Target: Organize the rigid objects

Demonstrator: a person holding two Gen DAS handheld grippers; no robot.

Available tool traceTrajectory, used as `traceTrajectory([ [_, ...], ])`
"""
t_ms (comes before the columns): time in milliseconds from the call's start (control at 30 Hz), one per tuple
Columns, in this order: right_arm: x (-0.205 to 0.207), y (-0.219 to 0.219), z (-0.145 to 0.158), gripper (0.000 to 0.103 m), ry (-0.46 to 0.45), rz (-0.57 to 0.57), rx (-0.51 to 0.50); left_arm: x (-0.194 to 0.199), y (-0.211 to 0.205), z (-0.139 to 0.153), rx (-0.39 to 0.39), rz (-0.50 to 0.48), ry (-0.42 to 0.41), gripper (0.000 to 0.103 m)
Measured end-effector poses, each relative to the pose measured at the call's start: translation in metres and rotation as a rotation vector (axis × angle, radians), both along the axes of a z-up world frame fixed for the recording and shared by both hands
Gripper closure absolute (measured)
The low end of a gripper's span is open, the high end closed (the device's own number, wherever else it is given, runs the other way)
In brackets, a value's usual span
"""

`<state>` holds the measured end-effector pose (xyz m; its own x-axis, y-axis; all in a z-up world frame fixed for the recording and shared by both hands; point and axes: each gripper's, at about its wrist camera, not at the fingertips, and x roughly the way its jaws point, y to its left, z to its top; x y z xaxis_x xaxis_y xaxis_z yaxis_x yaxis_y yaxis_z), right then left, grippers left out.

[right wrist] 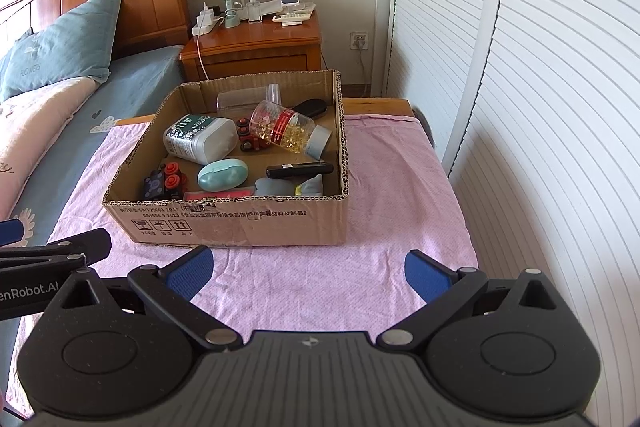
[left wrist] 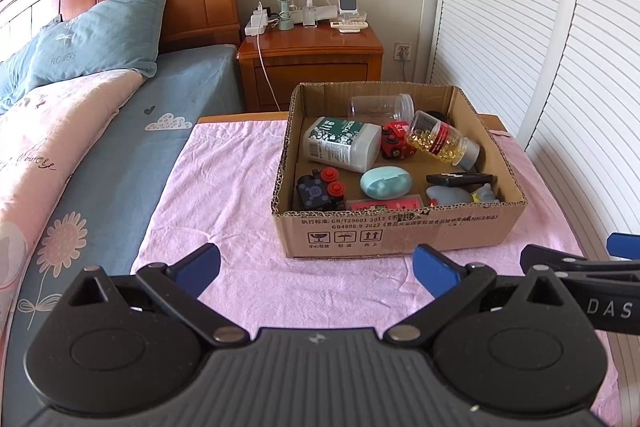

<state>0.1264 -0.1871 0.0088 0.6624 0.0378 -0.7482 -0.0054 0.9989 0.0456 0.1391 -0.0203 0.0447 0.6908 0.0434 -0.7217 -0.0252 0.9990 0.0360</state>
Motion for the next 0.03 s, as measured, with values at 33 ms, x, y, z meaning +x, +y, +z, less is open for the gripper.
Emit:
traceTrajectory([
  [33, -0.0003, 0.0004, 0.0001, 0.0, 0.0, 0.001, 0.0, 0.0002, 0.0002, 0.0001, -0.001, 0.0, 0.0, 0.001],
])
